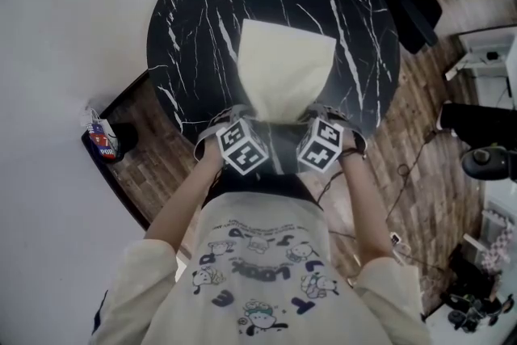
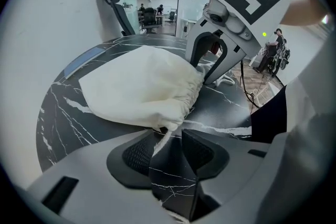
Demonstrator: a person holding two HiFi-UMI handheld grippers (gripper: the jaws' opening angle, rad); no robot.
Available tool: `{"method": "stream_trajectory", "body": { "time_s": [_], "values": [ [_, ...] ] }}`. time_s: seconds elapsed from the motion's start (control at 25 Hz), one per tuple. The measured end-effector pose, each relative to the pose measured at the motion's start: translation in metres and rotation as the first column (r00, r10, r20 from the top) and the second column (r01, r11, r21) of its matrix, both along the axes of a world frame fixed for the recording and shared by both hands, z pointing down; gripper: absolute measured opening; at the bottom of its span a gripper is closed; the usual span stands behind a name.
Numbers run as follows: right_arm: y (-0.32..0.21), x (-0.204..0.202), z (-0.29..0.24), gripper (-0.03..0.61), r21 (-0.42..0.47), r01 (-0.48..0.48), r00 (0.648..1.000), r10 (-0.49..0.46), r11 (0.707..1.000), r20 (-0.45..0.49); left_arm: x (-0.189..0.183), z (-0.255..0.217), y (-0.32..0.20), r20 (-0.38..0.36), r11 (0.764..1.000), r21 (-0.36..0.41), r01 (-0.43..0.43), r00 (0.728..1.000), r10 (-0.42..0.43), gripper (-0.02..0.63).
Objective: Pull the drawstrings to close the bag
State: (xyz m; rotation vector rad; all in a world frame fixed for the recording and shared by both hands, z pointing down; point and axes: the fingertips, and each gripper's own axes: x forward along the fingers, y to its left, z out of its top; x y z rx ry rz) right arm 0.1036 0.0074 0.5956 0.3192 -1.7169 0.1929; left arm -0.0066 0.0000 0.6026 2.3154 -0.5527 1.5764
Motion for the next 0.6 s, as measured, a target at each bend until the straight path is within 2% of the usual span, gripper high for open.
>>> {"method": "stream_trajectory", "body": {
  "time_s": [0.12,0.2,0.28,0.4,0.6],
  "values": [
    [0.007,0.001,0.002,0.133,-0.007,0.024,1.0,-0.024,1.0,-0.017,-0.003,0.002,0.002,0.025,1.0,0.004,-0.017,1.0,0.017,0.119],
    [0.01,0.0,0.004,0.125,-0.002,0.033,0.999,-0.033,0.999,-0.015,-0.004,0.003,0.003,0.037,1.0,0.009,-0.03,0.999,0.029,0.104],
    [0.008,-0.002,0.004,0.072,0.015,0.033,0.999,-0.033,0.999,-0.012,-0.005,0.003,0.003,0.051,0.999,0.013,-0.036,0.998,0.035,0.073],
    [0.005,-0.002,-0.001,0.03,0.056,0.0,1.0,0.0,0.998,0.004,-0.006,0.001,0.004,0.056,1.0,0.0,-0.027,0.998,0.027,0.055],
    [0.013,-0.002,-0.008,0.028,0.092,-0.063,0.997,0.059,0.994,0.048,-0.006,-0.004,0.009,0.018,0.999,-0.04,0.026,1.0,-0.025,0.052]
  ]
}}
